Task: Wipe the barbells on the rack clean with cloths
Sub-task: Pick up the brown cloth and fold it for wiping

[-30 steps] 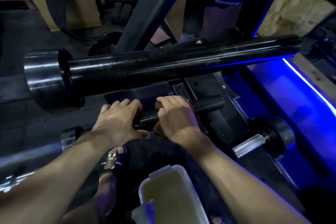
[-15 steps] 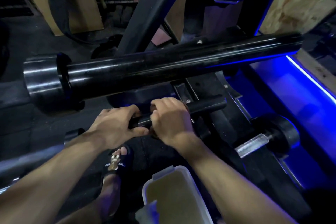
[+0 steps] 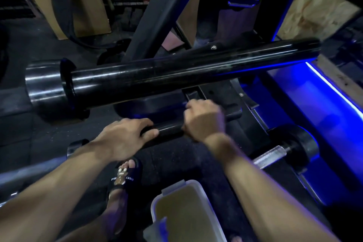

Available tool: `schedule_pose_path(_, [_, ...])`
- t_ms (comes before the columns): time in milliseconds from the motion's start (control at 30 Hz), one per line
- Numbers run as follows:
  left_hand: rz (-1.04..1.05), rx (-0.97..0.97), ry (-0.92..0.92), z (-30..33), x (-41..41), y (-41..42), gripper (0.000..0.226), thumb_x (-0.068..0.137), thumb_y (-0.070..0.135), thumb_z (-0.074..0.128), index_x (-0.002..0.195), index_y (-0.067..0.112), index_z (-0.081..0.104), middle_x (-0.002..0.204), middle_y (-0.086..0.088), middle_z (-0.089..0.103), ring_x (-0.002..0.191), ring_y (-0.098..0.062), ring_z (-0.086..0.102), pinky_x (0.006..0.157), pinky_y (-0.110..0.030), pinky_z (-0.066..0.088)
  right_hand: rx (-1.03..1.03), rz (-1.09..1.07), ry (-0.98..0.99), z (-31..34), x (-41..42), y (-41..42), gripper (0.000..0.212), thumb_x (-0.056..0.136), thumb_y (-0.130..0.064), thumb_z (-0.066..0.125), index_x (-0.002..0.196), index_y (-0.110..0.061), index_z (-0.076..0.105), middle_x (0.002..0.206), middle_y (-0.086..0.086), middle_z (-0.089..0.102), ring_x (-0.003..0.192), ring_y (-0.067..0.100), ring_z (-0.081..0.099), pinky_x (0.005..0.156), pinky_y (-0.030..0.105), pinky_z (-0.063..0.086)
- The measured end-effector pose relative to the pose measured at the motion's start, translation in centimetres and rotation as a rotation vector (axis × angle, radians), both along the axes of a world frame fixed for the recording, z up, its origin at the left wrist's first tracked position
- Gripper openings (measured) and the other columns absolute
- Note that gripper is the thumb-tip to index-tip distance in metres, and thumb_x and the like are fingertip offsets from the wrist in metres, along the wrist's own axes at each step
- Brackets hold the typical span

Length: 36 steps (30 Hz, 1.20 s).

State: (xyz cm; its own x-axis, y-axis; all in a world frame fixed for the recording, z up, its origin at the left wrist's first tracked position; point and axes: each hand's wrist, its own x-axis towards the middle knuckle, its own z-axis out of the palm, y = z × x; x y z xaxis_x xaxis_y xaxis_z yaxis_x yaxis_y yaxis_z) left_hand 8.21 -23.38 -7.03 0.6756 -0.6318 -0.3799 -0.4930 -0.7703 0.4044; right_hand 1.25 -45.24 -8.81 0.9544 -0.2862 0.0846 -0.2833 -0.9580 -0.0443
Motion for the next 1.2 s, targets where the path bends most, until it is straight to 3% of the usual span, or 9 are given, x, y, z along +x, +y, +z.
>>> schedule_pose_path(67, [0.025, -0.019, 0.018, -0.6, 0.2, 0.2, 0.062, 0.086, 0.080, 0.029, 0.127, 0.044, 0.056, 0.114, 0.006, 0.069, 0.106, -0.021, 0.062, 0.093, -0.040, 0.050, 0.056, 0.150, -0.028, -0.3, -0.5, 3.9, 0.035, 0.081, -0.025, 0.044, 0.077, -0.011, 0.076, 0.080, 0.003, 0.067, 0.071, 0.029, 0.063, 0.067, 0.036, 0.053])
schedule_pose_path(167, [0.060, -0.041, 0.055, -0.8, 0.5, 0.4, 0.066, 0.079, 0.084, 0.036, 0.126, 0.042, 0.058, 0.116, 0.009, 0.068, 0.109, -0.019, 0.062, 0.097, -0.040, 0.050, 0.216, 0.154, -0.088, 0.3, -0.5, 4.1, 0.041, 0.087, -0.030, 0.033, 0.092, -0.015, 0.071, 0.086, 0.002, 0.070, 0.081, 0.027, 0.063, 0.077, 0.038, 0.051])
schedule_pose_path(400, [0.015, -0.038, -0.130, -0.1, -0.3, -0.3, 0.066, 0.070, 0.071, 0.075, 0.120, 0.041, 0.045, 0.105, 0.019, 0.052, 0.101, -0.008, 0.051, 0.092, -0.029, 0.035, 0.296, -0.222, -0.086, 0.1, -1.5, -7.9, 0.032, 0.095, -0.033, 0.043, 0.110, -0.019, 0.067, 0.114, 0.007, 0.070, 0.114, 0.030, 0.056, 0.100, 0.038, 0.038])
schedule_pose_path(567, [0.046, -0.056, -0.049, -0.3, -0.2, 0.1, 0.074, 0.088, 0.078, 0.039, 0.148, 0.035, 0.042, 0.130, 0.009, 0.060, 0.121, -0.016, 0.053, 0.105, -0.034, 0.040, 0.281, -0.279, -0.106, -0.5, -0.9, -7.5, 0.034, 0.093, -0.031, 0.042, 0.104, -0.013, 0.069, 0.105, 0.012, 0.071, 0.109, 0.033, 0.057, 0.098, 0.040, 0.040])
schedule_pose_path(667, [0.064, -0.052, 0.041, -0.9, 0.3, 1.0, 0.061, 0.090, 0.073, 0.046, 0.141, 0.040, 0.048, 0.133, 0.005, 0.064, 0.122, -0.020, 0.058, 0.105, -0.040, 0.045, 0.148, -0.175, -0.116, 0.1, -0.4, -4.6, 0.053, 0.085, -0.039, 0.027, 0.094, -0.012, 0.071, 0.092, 0.012, 0.072, 0.093, 0.036, 0.063, 0.084, 0.041, 0.047])
schedule_pose_path(800, [0.063, -0.058, -0.069, -0.2, 0.1, 0.6, 0.069, 0.079, 0.069, 0.069, 0.137, 0.039, 0.045, 0.120, 0.013, 0.064, 0.112, -0.014, 0.060, 0.098, -0.033, 0.043, 0.067, 0.113, -0.056, -0.3, -0.2, 4.6, 0.025, 0.080, -0.029, 0.057, 0.081, -0.013, 0.076, 0.083, 0.004, 0.067, 0.074, 0.029, 0.061, 0.069, 0.038, 0.051])
schedule_pose_path(967, [-0.015, -0.015, -0.200, -0.3, -0.4, 0.0, 0.087, 0.071, 0.077, 0.069, 0.143, 0.036, 0.041, 0.117, 0.013, 0.054, 0.113, -0.013, 0.051, 0.098, -0.033, 0.037, 0.219, 0.296, -0.069, -0.7, -0.6, 4.2, 0.043, 0.094, -0.033, 0.034, 0.117, -0.017, 0.067, 0.110, 0.003, 0.071, 0.098, 0.024, 0.063, 0.087, 0.039, 0.049])
schedule_pose_path(1067, [0.023, -0.022, -0.048, -0.4, -0.4, 0.5, 0.081, 0.084, 0.080, 0.048, 0.149, 0.034, 0.041, 0.136, 0.007, 0.061, 0.124, -0.017, 0.055, 0.106, -0.036, 0.042, 0.209, 0.095, -0.021, -0.5, -0.8, -3.1, 0.057, 0.089, -0.045, 0.023, 0.115, -0.022, 0.068, 0.118, 0.003, 0.070, 0.109, 0.029, 0.062, 0.093, 0.042, 0.046])
schedule_pose_path(1200, [0.036, -0.038, -0.019, -0.3, -0.2, 0.4, 0.062, 0.089, 0.070, 0.056, 0.141, 0.037, 0.048, 0.129, 0.006, 0.066, 0.117, -0.018, 0.061, 0.101, -0.036, 0.047, 0.330, -0.240, 0.032, 0.7, -1.5, -9.6, 0.031, 0.098, -0.033, 0.046, 0.112, -0.019, 0.069, 0.119, 0.010, 0.068, 0.116, 0.032, 0.056, 0.098, 0.040, 0.044])
